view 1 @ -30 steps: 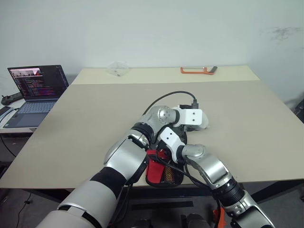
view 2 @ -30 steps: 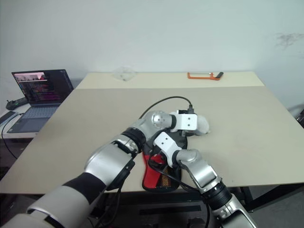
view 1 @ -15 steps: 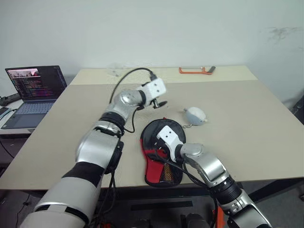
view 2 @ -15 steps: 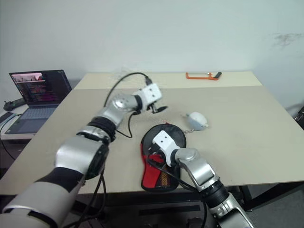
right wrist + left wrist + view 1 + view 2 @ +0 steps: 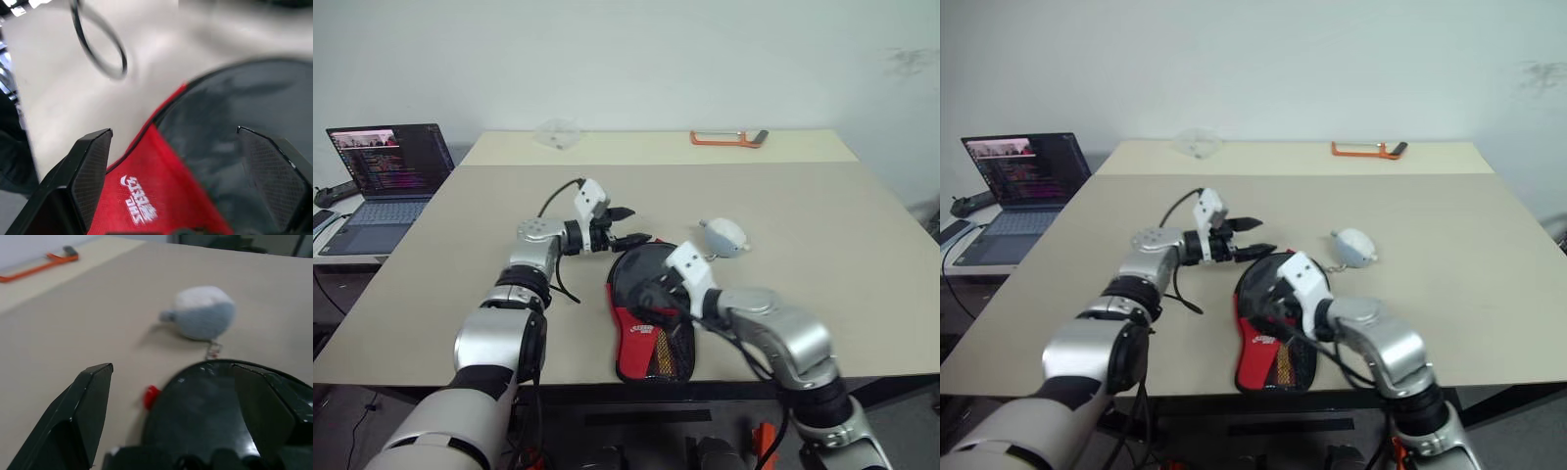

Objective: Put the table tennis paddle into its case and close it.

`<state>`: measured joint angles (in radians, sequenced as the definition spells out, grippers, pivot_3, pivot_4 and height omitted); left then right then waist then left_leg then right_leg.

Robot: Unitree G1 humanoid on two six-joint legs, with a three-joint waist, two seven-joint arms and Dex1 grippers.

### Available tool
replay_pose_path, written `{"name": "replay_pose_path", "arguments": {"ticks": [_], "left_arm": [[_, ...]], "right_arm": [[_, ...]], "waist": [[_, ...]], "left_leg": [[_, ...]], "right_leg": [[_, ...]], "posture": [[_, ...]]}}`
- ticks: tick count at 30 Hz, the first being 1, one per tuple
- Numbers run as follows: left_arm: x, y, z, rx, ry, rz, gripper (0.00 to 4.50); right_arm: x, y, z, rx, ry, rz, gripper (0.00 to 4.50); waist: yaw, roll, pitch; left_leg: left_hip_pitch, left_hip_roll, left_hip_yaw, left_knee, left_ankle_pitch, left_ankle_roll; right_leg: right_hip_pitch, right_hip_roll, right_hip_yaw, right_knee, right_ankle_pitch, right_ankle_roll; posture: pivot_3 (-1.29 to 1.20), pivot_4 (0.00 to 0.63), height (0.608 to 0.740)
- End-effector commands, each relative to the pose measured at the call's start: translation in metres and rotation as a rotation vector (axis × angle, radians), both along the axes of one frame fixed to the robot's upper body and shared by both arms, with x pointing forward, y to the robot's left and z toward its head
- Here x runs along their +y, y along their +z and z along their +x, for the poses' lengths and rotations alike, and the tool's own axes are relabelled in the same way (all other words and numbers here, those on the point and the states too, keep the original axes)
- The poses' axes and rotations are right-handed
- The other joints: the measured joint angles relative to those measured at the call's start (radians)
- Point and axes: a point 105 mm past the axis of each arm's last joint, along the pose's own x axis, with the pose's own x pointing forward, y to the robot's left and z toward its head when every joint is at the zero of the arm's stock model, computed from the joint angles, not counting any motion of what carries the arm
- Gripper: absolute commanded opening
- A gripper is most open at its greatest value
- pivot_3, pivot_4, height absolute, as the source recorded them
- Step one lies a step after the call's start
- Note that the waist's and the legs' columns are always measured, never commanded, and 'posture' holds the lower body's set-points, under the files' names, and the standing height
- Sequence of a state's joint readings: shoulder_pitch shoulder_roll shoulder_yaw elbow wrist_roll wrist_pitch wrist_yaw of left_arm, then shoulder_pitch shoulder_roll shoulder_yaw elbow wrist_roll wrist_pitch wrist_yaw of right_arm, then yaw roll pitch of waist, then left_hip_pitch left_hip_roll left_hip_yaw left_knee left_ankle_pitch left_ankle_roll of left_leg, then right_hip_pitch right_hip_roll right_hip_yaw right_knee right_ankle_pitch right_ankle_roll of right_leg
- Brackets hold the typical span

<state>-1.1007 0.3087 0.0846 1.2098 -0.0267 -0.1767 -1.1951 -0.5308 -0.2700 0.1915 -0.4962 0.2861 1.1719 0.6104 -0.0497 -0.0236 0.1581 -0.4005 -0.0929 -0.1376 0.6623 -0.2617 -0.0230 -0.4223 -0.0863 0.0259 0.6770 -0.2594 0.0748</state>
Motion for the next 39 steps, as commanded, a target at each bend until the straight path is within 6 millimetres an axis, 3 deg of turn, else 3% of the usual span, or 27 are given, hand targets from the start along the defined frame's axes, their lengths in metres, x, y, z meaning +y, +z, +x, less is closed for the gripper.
{"name": "replay_pose_path", "arguments": {"ticks": [1, 5, 9, 17, 25, 35, 39], "left_arm": [[-0.016, 0.004, -0.008, -0.054, -0.088, 0.025, 4.17], [-0.023, -0.019, -0.022, -0.092, -0.191, 0.144, 4.17], [-0.024, -0.035, -0.028, -0.080, -0.221, 0.199, 4.17], [-0.035, -0.055, -0.029, -0.069, -0.180, 0.211, 4.17], [-0.041, -0.059, -0.031, -0.072, -0.183, 0.202, 4.17], [-0.034, -0.069, -0.033, -0.044, -0.162, 0.219, 4.17], [-0.030, -0.074, -0.032, -0.031, -0.144, 0.232, 4.21]], "right_arm": [[-0.014, 0.031, -0.017, -0.062, 0.067, 0.022, 4.50], [-0.049, 0.042, -0.007, -0.123, -0.021, -0.051, 4.50], [-0.088, 0.038, 0.028, -0.197, -0.208, -0.159, 4.50], [-0.118, 0.012, 0.087, -0.342, -0.293, -0.386, 4.50], [-0.127, 0.015, 0.130, -0.354, -0.408, -0.326, 4.50], [-0.129, -0.013, 0.154, -0.253, -0.485, -0.362, 4.50], [-0.130, -0.009, 0.157, -0.253, -0.507, -0.344, 3.58]], "waist": [[0.005, 0.000, 0.000], [0.005, 0.000, 0.000], [0.007, -0.001, 0.001], [0.010, -0.001, 0.001], [0.012, -0.002, 0.001], [0.011, -0.001, 0.001], [0.011, -0.001, 0.001]], "left_leg": [[0.000, 0.000, 0.000, -0.001, -0.001, 0.002], [0.000, 0.000, 0.000, -0.001, -0.001, 0.002], [0.000, 0.000, 0.000, -0.001, -0.001, 0.002], [0.001, 0.000, 0.002, -0.001, -0.001, 0.002], [0.001, 0.000, 0.003, -0.001, 0.001, 0.000], [0.001, 0.000, 0.002, 0.000, 0.001, -0.001], [0.002, 0.000, 0.003, 0.000, 0.001, -0.001]], "right_leg": [[0.000, 0.000, -0.001, -0.001, 0.000, 0.000], [0.001, 0.000, -0.002, -0.003, 0.000, 0.000], [0.002, -0.001, -0.002, -0.003, 0.000, 0.000], [0.002, -0.002, -0.003, -0.002, 0.000, 0.000], [0.002, -0.002, -0.003, -0.002, 0.000, 0.000], [0.002, -0.002, -0.002, -0.002, 0.000, 0.000], [0.002, -0.002, -0.002, -0.001, 0.000, -0.001]], "posture": [[0.00, 0.150, 0.740], [0.00, 0.150, 0.740], [0.00, 0.150, 0.740], [0.00, 0.150, 0.740], [0.00, 0.150, 0.740], [0.00, 0.150, 0.740], [0.00, 0.150, 0.740]]}}
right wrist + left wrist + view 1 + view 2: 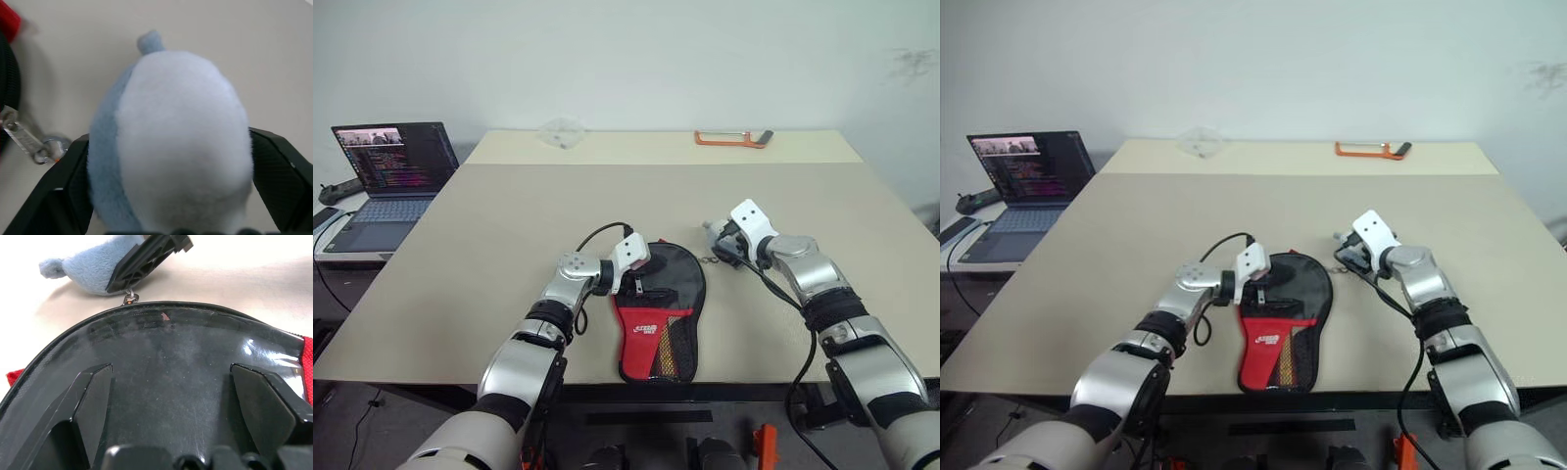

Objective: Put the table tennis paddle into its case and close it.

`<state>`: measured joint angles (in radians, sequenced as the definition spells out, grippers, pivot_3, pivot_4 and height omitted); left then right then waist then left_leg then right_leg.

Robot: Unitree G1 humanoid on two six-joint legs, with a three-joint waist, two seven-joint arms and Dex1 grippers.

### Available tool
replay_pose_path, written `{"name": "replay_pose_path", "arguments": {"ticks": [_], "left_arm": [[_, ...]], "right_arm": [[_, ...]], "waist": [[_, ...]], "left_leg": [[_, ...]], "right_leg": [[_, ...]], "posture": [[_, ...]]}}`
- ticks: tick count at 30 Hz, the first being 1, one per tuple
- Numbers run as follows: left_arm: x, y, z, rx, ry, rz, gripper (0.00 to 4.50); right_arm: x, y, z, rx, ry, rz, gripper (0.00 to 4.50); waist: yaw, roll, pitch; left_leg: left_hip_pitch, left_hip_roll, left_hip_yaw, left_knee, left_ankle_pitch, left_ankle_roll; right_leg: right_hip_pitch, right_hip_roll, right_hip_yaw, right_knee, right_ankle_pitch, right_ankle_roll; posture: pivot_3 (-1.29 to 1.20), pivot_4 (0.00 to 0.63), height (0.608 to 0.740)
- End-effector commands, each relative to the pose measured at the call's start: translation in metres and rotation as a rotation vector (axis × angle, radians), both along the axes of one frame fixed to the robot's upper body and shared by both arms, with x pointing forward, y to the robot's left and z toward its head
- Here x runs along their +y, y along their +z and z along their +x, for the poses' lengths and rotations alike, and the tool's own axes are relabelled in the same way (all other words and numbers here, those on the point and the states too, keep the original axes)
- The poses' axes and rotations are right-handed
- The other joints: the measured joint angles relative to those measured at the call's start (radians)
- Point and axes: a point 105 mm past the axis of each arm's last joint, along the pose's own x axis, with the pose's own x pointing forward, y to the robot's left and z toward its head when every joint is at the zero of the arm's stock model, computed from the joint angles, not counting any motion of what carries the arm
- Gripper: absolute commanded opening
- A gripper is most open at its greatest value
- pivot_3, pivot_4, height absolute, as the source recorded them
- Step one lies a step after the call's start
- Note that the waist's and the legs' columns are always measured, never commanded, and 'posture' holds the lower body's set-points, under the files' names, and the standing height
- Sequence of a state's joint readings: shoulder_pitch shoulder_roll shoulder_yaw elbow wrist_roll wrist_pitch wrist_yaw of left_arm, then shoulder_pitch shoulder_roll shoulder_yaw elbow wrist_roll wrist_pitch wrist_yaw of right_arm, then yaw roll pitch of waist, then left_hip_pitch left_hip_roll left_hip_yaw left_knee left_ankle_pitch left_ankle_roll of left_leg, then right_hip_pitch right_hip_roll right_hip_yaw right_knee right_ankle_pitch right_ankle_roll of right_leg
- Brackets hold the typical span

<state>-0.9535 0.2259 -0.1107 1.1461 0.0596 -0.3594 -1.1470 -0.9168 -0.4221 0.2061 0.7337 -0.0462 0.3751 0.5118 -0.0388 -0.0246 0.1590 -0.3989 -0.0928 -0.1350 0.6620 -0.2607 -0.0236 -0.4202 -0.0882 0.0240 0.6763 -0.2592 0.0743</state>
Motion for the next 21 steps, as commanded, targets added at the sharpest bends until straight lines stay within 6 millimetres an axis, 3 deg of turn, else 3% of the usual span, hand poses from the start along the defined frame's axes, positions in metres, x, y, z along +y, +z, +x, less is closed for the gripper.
{"name": "replay_pose_path", "arguments": {"ticks": [1, 5, 9, 21], "left_arm": [[0.008, -0.014, -0.002, 0.031, 0.027, 0.037, 4.21], [0.009, -0.018, -0.003, 0.050, 0.025, 0.048, 4.21], [0.005, -0.024, -0.010, 0.085, -0.028, 0.073, 4.21], [0.000, -0.050, -0.021, 0.146, -0.063, 0.172, 4.21]], "right_arm": [[-0.003, 0.027, 0.007, -0.087, -0.019, 0.022, 3.22], [-0.009, 0.032, 0.004, -0.087, -0.036, 0.026, 1.91], [-0.019, 0.034, -0.009, -0.068, -0.054, 0.038, 0.98], [-0.023, 0.022, -0.054, 0.022, -0.104, 0.069, 0.83]], "waist": [[0.000, 0.000, 0.000], [-0.001, 0.000, 0.000], [-0.001, 0.001, -0.001], [0.011, 0.004, -0.004]], "left_leg": [[0.000, 0.000, 0.000, 0.000, 0.000, 0.000], [0.000, 0.000, 0.000, 0.000, 0.000, 0.000], [0.000, 0.000, 0.000, 0.000, 0.000, 0.001], [0.003, 0.000, -0.001, 0.001, -0.001, 0.003]], "right_leg": [[0.000, 0.000, 0.000, 0.000, 0.000, 0.000], [0.000, 0.000, 0.000, 0.001, 0.000, 0.000], [0.000, 0.000, 0.000, 0.002, 0.000, 0.000], [0.004, 0.000, -0.002, 0.000, 0.000, 0.000]], "posture": [[0.00, 0.150, 0.740], [0.00, 0.150, 0.740], [0.00, 0.150, 0.740], [0.00, 0.150, 0.740]]}}
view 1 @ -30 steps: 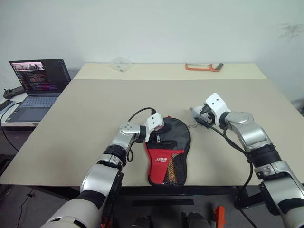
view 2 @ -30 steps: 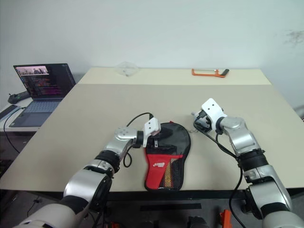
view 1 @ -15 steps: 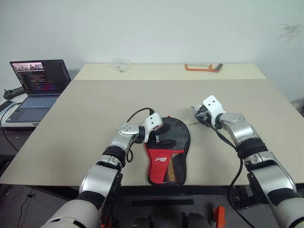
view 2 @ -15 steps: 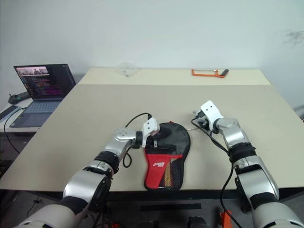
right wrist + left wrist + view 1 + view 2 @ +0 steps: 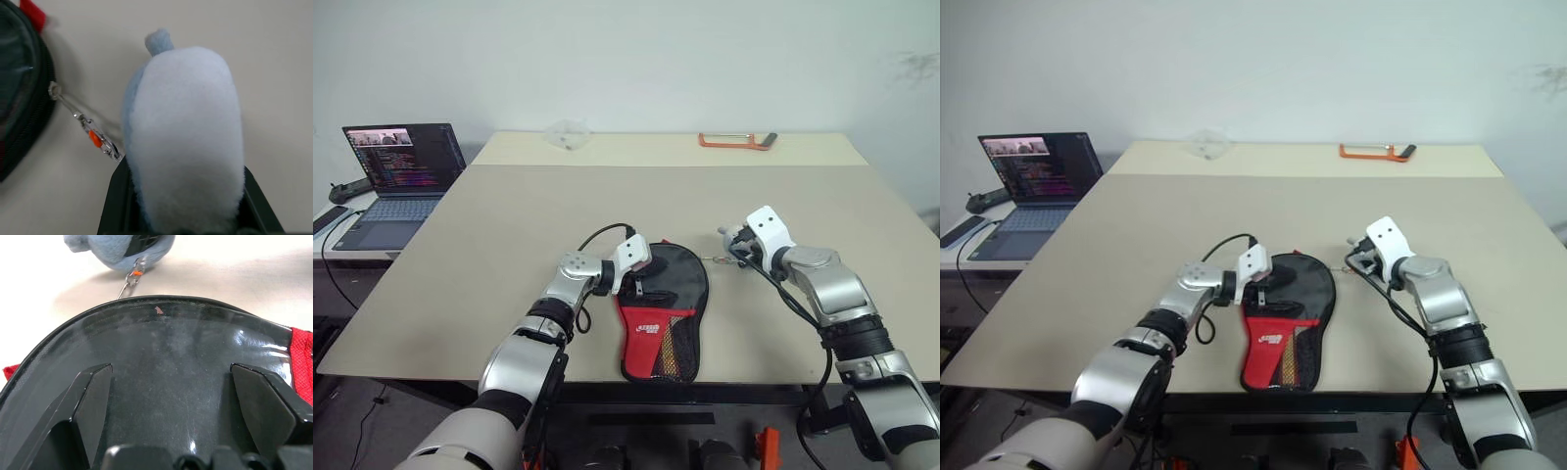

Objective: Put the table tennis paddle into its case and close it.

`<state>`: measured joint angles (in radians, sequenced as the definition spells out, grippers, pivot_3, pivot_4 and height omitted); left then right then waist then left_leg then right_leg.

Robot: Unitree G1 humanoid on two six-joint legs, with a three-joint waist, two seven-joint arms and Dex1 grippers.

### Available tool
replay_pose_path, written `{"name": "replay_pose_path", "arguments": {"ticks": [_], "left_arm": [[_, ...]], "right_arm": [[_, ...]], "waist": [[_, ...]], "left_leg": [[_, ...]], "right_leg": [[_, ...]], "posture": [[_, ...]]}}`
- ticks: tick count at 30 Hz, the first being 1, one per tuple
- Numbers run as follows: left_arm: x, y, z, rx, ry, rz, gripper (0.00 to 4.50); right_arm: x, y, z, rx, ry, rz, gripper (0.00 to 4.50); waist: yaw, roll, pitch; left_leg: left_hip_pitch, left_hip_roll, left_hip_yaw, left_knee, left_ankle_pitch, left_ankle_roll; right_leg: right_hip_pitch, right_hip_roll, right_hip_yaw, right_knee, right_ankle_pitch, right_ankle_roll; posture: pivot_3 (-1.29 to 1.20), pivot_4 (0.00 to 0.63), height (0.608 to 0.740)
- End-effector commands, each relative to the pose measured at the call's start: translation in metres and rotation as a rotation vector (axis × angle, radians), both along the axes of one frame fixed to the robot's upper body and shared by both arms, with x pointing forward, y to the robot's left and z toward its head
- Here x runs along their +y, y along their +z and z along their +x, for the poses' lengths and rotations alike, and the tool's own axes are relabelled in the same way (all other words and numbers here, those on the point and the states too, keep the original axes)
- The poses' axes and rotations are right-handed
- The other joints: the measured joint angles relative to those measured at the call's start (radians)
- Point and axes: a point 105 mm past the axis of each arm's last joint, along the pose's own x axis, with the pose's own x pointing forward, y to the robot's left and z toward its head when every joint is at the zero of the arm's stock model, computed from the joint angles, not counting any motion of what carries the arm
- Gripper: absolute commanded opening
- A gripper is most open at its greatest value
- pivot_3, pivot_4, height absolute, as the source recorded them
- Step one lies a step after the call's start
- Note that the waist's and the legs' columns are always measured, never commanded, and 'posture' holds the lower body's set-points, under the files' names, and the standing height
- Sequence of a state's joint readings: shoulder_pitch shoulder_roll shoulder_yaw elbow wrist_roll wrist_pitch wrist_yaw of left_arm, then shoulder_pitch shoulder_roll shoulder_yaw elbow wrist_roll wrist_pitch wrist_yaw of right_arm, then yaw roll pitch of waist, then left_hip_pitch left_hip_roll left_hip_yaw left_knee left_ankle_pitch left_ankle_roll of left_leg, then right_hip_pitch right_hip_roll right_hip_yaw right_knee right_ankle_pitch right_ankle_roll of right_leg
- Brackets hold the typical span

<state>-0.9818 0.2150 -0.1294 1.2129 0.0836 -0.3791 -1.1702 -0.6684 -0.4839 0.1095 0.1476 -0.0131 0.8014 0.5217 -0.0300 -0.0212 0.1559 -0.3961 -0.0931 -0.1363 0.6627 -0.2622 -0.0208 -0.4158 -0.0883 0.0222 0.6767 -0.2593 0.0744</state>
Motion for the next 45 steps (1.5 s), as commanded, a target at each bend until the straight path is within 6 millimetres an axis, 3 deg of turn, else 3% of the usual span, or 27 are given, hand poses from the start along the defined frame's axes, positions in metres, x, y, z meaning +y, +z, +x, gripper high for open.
{"name": "replay_pose_path", "arguments": {"ticks": [1, 7, 15, 19, 26, 31, 45], "left_arm": [[0.003, -0.045, -0.018, 0.120, -0.023, 0.135, 4.21], [-0.001, -0.052, -0.034, 0.170, -0.125, 0.126, 4.21], [-0.006, -0.057, -0.035, 0.154, -0.113, 0.135, 4.21], [-0.005, -0.062, -0.035, 0.154, -0.103, 0.156, 4.21], [-0.005, -0.064, -0.032, 0.144, -0.077, 0.179, 4.21], [-0.008, -0.063, -0.031, 0.135, -0.080, 0.189, 4.21], [-0.023, -0.062, -0.032, 0.125, -0.101, 0.199, 4.21]], "right_arm": [[-0.009, 0.014, -0.012, -0.026, -0.024, 0.008, 0.83], [-0.017, 0.002, -0.051, 0.043, -0.046, 0.004, 0.83], [-0.015, 0.005, -0.073, 0.093, -0.039, 0.038, 0.83], [-0.013, 0.003, -0.102, 0.167, 0.007, 0.045, 0.83], [0.007, -0.014, -0.165, 0.332, 0.111, 0.090, 0.83], [0.023, -0.024, -0.193, 0.397, 0.186, 0.123, 0.83], [0.039, -0.039, -0.223, 0.506, 0.265, 0.172, 0.67]], "waist": [[0.004, 0.001, 0.000], [0.007, 0.002, -0.003], [0.011, 0.005, -0.006], [0.027, 0.004, -0.007], [0.037, 0.004, -0.009], [0.049, 0.004, -0.010], [0.056, 0.007, -0.019]], "left_leg": [[0.001, 0.000, -0.001, 0.000, 0.000, 0.000], [0.006, 0.000, -0.006, -0.001, -0.001, 0.002], [0.006, 0.000, -0.008, -0.001, -0.001, 0.002], [0.006, -0.001, -0.011, -0.001, -0.002, 0.003], [0.016, -0.001, -0.013, -0.002, -0.004, 0.006], [0.016, -0.001, -0.015, -0.002, -0.005, 0.006], [0.017, -0.002, -0.023, -0.002, -0.008, 0.009]], "right_leg": [[0.002, 0.000, -0.002, -0.001, 0.000, 0.000], [0.012, -0.001, -0.006, -0.008, 0.000, 0.001], [0.014, -0.001, -0.008, -0.012, 0.000, 0.001], [0.017, -0.001, -0.010, -0.014, -0.001, 0.001], [0.031, -0.002, -0.014, -0.020, -0.005, 0.009], [0.031, -0.002, -0.015, -0.021, -0.006, 0.009], [0.037, -0.003, -0.025, -0.033, -0.007, 0.011]], "posture": [[0.00, 0.150, 0.740], [0.00, 0.150, 0.740], [0.00, 0.150, 0.740], [0.00, 0.150, 0.740], [0.00, 0.150, 0.740], [0.00, 0.150, 0.740], [0.00, 0.150, 0.740]]}}
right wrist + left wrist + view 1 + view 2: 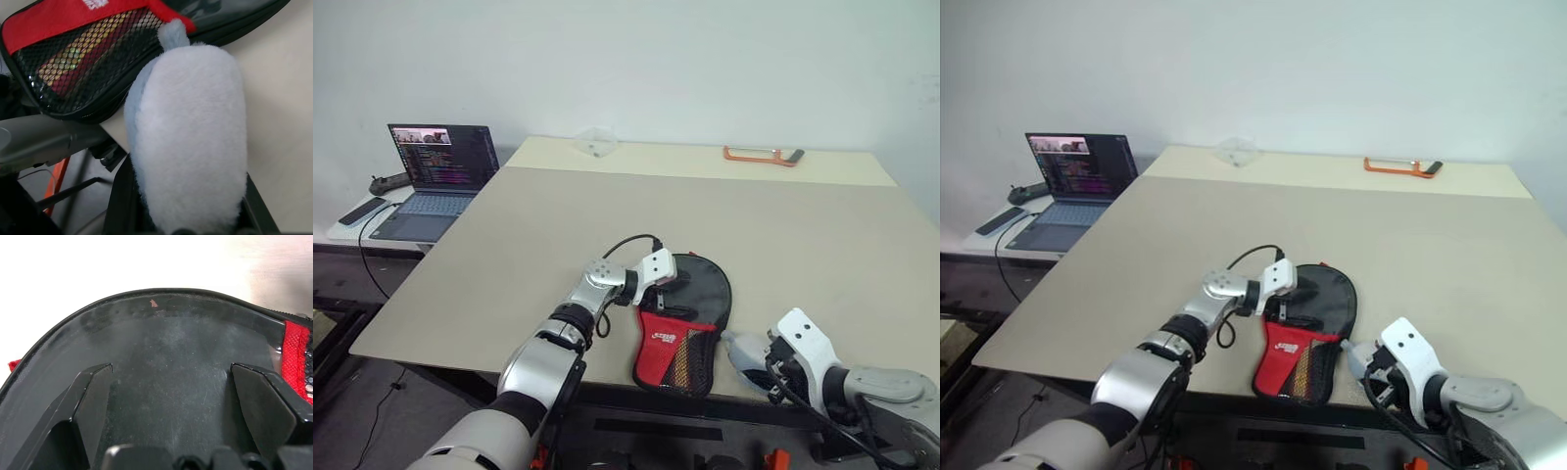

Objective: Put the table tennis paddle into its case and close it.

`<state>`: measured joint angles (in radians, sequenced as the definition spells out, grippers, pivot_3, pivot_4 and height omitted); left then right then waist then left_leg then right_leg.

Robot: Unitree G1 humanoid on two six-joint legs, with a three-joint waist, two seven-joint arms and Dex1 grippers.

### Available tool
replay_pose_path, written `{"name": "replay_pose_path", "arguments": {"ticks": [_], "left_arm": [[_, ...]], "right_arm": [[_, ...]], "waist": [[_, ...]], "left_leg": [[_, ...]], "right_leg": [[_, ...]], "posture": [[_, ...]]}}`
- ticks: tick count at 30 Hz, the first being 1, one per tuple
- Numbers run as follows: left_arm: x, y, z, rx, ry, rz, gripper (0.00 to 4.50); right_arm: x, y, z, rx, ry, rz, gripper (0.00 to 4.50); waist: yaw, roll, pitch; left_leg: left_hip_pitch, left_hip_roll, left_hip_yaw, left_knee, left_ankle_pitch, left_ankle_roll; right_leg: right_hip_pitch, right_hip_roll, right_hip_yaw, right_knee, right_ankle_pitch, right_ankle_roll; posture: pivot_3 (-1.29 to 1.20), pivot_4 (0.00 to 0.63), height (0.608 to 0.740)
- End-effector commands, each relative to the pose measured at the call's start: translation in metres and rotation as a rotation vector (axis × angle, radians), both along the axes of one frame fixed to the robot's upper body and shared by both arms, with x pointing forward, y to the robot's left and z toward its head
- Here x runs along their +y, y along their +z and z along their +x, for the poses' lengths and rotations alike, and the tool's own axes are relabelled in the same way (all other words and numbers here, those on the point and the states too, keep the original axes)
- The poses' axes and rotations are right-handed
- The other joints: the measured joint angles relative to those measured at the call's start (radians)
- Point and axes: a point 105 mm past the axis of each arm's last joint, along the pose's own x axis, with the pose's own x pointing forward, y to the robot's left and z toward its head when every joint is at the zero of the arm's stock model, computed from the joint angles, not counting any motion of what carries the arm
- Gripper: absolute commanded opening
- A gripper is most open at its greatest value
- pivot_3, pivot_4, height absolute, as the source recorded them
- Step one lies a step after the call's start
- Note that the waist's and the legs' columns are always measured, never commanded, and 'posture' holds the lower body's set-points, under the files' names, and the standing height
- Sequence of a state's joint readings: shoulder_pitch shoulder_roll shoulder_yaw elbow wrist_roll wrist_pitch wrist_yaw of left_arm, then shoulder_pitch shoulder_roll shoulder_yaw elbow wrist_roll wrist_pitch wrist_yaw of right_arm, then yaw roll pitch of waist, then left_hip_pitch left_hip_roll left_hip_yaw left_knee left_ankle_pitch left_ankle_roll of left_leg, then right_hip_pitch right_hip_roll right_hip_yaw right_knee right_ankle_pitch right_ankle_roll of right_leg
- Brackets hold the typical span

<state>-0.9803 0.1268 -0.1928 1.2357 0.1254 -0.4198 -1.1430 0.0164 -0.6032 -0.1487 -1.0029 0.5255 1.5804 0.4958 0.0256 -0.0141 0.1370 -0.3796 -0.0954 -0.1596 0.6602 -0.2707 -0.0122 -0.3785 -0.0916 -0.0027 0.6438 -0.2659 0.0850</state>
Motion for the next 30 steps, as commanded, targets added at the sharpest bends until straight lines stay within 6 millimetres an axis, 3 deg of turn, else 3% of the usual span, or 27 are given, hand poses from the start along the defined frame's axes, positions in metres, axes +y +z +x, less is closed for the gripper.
{"name": "replay_pose_path", "arguments": {"ticks": [1, 16, 23, 30], "left_arm": [[0.012, -0.048, -0.017, 0.121, 0.001, 0.172, 4.21], [-0.004, -0.047, -0.018, 0.106, -0.020, 0.192, 4.21], [-0.011, -0.044, -0.018, 0.091, -0.041, 0.199, 4.21], [-0.010, -0.042, -0.015, 0.082, -0.018, 0.178, 4.21]], "right_arm": [[0.015, -0.005, -0.024, 0.094, 0.115, 0.038, 0.67], [0.039, -0.006, -0.065, 0.206, 0.225, 0.201, 0.66], [0.037, -0.006, -0.052, 0.115, 0.120, 0.178, 0.66], [0.023, 0.018, -0.040, 0.054, 0.133, 0.173, 2.99]], "waist": [[0.000, 0.000, 0.000], [0.001, -0.001, -0.001], [0.000, -0.002, -0.001], [0.000, -0.004, 0.000]], "left_leg": [[0.000, 0.000, 0.000, 0.000, 0.000, 0.000], [0.004, 0.000, -0.004, 0.000, 0.000, 0.000], [0.003, 0.000, -0.003, 0.000, 0.000, 0.000], [0.003, 0.000, -0.004, 0.000, 0.000, 0.000]], "right_leg": [[0.001, 0.000, 0.000, 0.000, 0.000, 0.000], [0.007, -0.001, -0.005, -0.001, -0.001, 0.001], [0.007, -0.001, -0.005, -0.001, -0.001, 0.002], [0.009, -0.001, -0.006, -0.001, -0.001, 0.002]], "posture": [[0.00, 0.150, 0.740], [0.00, 0.150, 0.740], [0.00, 0.150, 0.740], [0.00, 0.150, 0.740]]}}
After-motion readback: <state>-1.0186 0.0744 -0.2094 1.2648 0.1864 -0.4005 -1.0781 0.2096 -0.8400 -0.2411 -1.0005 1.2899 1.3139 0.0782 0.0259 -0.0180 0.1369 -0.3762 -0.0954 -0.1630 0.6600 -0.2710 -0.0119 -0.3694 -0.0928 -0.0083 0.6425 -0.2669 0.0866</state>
